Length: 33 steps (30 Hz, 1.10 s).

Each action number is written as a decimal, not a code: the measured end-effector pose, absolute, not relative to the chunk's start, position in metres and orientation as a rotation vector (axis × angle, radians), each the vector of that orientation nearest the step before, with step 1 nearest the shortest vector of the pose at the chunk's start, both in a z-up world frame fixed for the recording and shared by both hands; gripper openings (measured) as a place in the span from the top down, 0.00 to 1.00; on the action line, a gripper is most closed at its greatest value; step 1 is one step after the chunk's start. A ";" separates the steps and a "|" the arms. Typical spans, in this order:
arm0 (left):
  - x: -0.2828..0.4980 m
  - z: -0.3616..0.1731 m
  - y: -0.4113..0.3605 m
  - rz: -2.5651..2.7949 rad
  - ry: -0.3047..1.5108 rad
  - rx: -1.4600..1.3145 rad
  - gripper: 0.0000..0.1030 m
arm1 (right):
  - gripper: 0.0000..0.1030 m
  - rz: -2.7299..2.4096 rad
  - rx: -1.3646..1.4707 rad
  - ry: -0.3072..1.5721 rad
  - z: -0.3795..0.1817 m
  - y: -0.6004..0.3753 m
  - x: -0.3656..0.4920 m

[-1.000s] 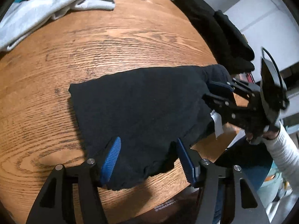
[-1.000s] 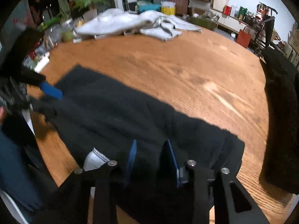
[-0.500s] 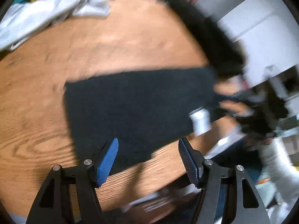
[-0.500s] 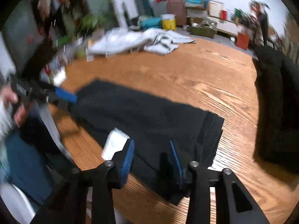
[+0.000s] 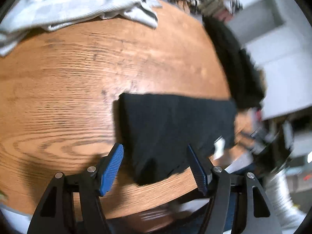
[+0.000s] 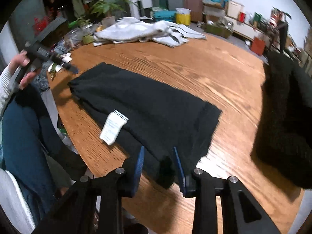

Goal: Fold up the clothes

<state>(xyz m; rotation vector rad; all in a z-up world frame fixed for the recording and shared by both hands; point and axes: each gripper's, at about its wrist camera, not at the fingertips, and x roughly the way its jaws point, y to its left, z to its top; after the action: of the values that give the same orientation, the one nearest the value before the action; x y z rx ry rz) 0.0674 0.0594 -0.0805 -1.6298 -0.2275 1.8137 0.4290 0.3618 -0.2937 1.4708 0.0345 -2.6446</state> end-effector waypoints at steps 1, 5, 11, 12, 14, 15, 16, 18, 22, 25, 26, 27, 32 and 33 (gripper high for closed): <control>0.067 -0.081 0.059 1.805 -0.248 -1.631 0.34 | 0.67 -2.627 1.454 0.073 -0.294 0.355 0.426; 0.070 -0.089 0.072 1.788 -0.210 -1.644 0.34 | 0.70 -2.558 1.424 0.230 -0.300 0.334 0.415; 0.073 -0.098 0.074 1.796 -0.156 -1.686 0.34 | 0.98 -2.545 1.523 0.357 -0.314 0.331 0.405; 0.073 -0.098 0.072 1.799 -0.160 -1.682 0.34 | 0.98 -2.557 1.505 0.346 -0.308 0.331 0.407; 0.071 -0.099 0.074 1.799 -0.175 -1.677 0.34 | 0.98 -2.567 1.455 0.343 -0.293 0.331 0.414; 0.070 -0.100 0.074 1.798 -0.183 -1.673 0.34 | 0.98 -2.556 1.439 0.362 -0.289 0.328 0.418; 0.070 -0.099 0.074 1.794 -0.190 -1.668 0.34 | 0.98 -2.546 1.423 0.380 -0.285 0.326 0.422; 0.070 -0.096 0.076 1.775 -0.201 -1.655 0.34 | 0.98 -2.494 1.458 0.437 -0.296 0.319 0.424; 0.076 -0.079 0.099 1.739 -0.221 -1.640 0.32 | 0.96 -2.414 1.584 0.386 -0.332 0.324 0.419; 0.082 -0.050 0.131 1.778 -0.148 -1.589 0.25 | 0.65 -2.437 1.545 0.206 -0.316 0.340 0.421; 0.083 -0.042 0.144 1.802 -0.108 -1.572 0.25 | 0.53 -2.478 1.497 0.143 -0.306 0.349 0.425; 0.083 -0.035 0.162 1.834 -0.060 -1.553 0.25 | 0.50 -2.516 1.448 0.080 -0.296 0.357 0.428; 0.083 -0.044 0.252 1.950 0.210 -1.516 0.25 | 0.36 -2.866 1.352 -0.264 -0.266 0.422 0.440; 0.085 -0.053 0.265 1.972 0.267 -1.518 0.25 | 0.34 -2.910 1.362 -0.315 -0.264 0.431 0.441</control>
<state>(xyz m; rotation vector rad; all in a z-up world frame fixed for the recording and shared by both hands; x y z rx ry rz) 0.0854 0.2652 -0.0527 -1.5185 0.2670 1.9717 0.4411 0.4312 -0.2643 1.3619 -0.3146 -2.9099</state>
